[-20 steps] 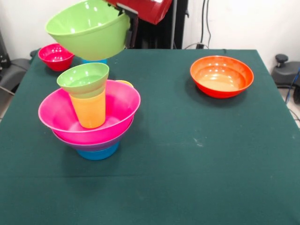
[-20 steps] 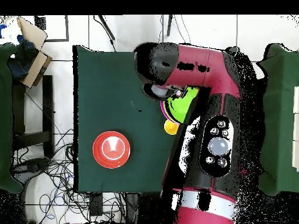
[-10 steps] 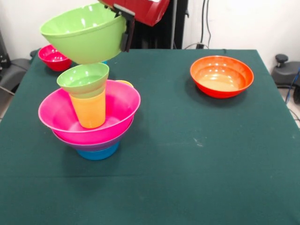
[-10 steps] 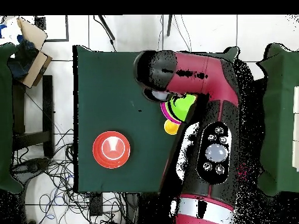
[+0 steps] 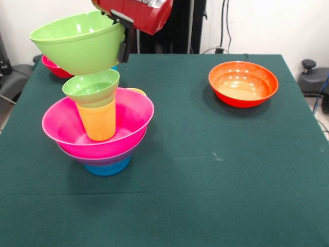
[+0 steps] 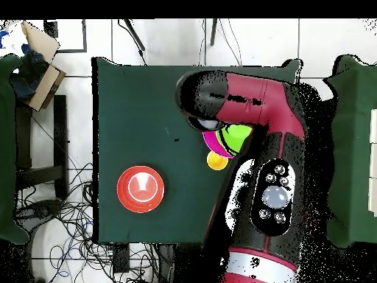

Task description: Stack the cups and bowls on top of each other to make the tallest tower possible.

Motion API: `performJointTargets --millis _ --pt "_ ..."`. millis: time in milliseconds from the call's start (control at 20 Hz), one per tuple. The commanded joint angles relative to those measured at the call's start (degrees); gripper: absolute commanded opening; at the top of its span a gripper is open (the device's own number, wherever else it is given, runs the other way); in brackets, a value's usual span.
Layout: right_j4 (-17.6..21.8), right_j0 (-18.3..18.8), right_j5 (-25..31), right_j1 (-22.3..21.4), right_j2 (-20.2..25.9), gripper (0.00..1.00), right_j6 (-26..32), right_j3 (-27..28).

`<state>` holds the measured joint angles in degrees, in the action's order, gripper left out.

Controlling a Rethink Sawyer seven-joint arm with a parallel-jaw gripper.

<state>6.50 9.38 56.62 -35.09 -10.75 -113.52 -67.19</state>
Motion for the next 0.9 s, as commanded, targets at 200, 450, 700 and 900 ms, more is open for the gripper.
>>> performJointTargets --millis 200,450,700,900 --pt "1.3 -1.8 -2.1 2.4 1.0 0.0 -7.1 -7.0" --pt "0.6 -1.2 -4.2 2.5 1.8 0.0 -6.6 -8.2" --pt "0.3 -1.0 -5.2 2.8 2.3 0.0 -6.5 -8.4" --pt "0.3 -0.9 -5.8 3.0 2.4 0.0 -6.5 -8.8"
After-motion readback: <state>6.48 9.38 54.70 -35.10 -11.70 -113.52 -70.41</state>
